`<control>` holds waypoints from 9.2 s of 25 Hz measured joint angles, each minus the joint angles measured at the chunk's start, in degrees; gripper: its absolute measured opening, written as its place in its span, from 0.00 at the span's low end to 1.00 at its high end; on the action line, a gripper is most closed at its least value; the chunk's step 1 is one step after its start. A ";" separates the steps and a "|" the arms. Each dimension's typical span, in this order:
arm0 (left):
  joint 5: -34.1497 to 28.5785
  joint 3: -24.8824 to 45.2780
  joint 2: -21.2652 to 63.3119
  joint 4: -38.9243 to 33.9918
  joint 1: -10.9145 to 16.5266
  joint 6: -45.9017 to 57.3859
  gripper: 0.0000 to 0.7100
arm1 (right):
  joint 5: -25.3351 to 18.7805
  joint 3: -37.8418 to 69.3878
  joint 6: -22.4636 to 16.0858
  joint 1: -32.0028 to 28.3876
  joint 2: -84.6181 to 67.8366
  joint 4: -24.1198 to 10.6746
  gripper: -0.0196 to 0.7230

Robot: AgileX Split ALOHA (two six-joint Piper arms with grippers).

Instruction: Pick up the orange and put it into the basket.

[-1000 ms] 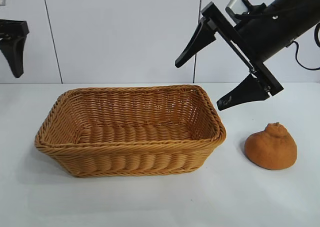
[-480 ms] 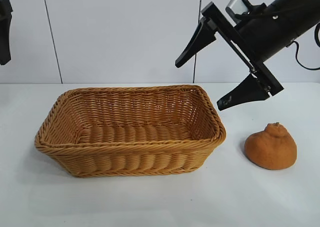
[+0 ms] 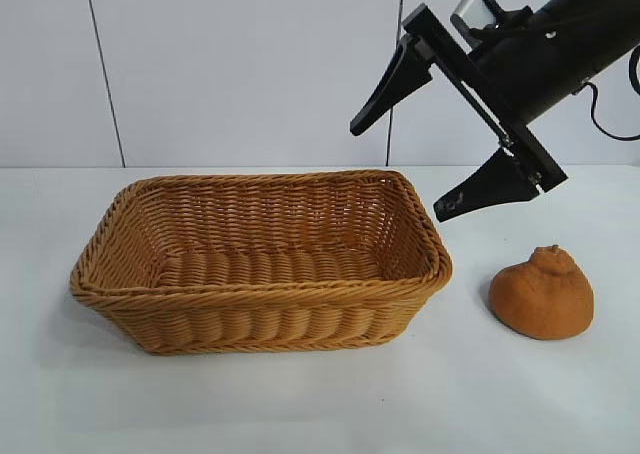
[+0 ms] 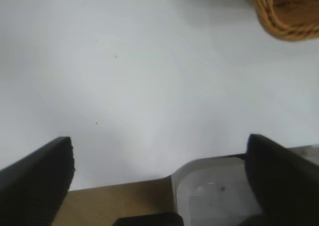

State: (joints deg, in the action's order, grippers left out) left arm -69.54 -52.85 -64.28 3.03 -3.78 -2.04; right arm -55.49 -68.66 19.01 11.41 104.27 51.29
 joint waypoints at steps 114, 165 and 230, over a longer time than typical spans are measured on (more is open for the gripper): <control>8.47 24.07 64.52 0.85 0.00 1.35 0.93 | 3.48 -21.08 -27.48 24.34 2.39 -40.05 0.08; 8.53 24.07 64.52 0.85 0.00 1.52 0.93 | -14.39 -46.47 -29.06 15.14 19.13 -50.90 0.96; 8.48 24.07 64.52 0.85 0.00 1.52 0.93 | -2.99 40.29 -20.86 -6.20 -89.69 -50.01 0.96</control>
State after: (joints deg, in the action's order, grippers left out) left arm -61.06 -28.78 0.24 3.88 -3.78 -0.52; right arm -58.48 -28.37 -1.85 5.22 14.58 1.27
